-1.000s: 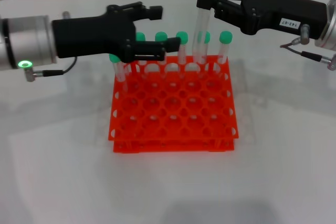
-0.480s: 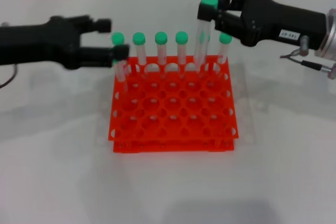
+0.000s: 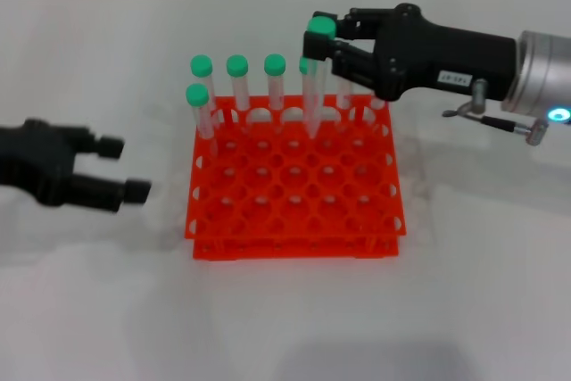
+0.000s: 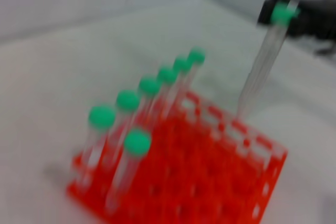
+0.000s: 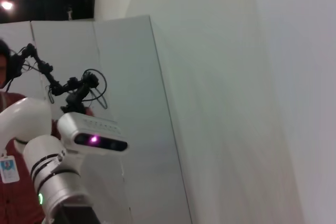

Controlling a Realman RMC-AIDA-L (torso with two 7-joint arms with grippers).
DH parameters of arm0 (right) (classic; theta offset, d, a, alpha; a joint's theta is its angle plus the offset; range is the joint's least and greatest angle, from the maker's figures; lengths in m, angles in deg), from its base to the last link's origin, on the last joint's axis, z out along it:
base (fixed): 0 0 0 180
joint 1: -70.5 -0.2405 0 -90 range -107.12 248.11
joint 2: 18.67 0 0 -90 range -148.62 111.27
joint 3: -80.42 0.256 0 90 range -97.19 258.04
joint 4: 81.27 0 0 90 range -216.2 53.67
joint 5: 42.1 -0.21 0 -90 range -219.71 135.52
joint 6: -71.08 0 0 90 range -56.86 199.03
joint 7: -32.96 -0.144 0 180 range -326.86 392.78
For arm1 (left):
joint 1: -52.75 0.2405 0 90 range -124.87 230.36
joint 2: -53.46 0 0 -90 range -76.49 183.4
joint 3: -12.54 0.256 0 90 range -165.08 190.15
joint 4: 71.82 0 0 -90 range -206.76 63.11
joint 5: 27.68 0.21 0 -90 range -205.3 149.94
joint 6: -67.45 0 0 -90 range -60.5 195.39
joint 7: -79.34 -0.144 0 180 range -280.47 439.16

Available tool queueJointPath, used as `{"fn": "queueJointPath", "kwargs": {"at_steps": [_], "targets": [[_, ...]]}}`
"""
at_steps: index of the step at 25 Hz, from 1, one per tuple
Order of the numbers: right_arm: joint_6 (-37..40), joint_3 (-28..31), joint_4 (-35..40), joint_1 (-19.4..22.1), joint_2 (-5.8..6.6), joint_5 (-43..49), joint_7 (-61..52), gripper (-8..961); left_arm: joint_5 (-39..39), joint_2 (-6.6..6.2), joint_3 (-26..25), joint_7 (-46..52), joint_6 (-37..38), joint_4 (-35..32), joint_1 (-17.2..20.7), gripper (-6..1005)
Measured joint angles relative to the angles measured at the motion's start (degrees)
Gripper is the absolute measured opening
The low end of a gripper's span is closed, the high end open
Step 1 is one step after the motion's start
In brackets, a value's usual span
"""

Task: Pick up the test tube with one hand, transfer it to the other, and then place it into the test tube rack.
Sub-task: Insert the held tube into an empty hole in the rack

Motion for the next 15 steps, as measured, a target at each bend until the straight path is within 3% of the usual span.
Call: {"fn": "queueJointPath", "kwargs": {"at_steps": [4,15], "targets": [[-2.8,-5.1,0.0,-0.1,0.0,-4.4,2.1,277,5.4,-0.11,-0.5,0.3,0.9,-1.0,-0.2,888],[-9.7,-16.9,-1.0,-2.2,0.0,-17.7,9.0,281,8.1,-0.96,-3.3,-4.4,0.8,-1.5,0.0,888]]}}
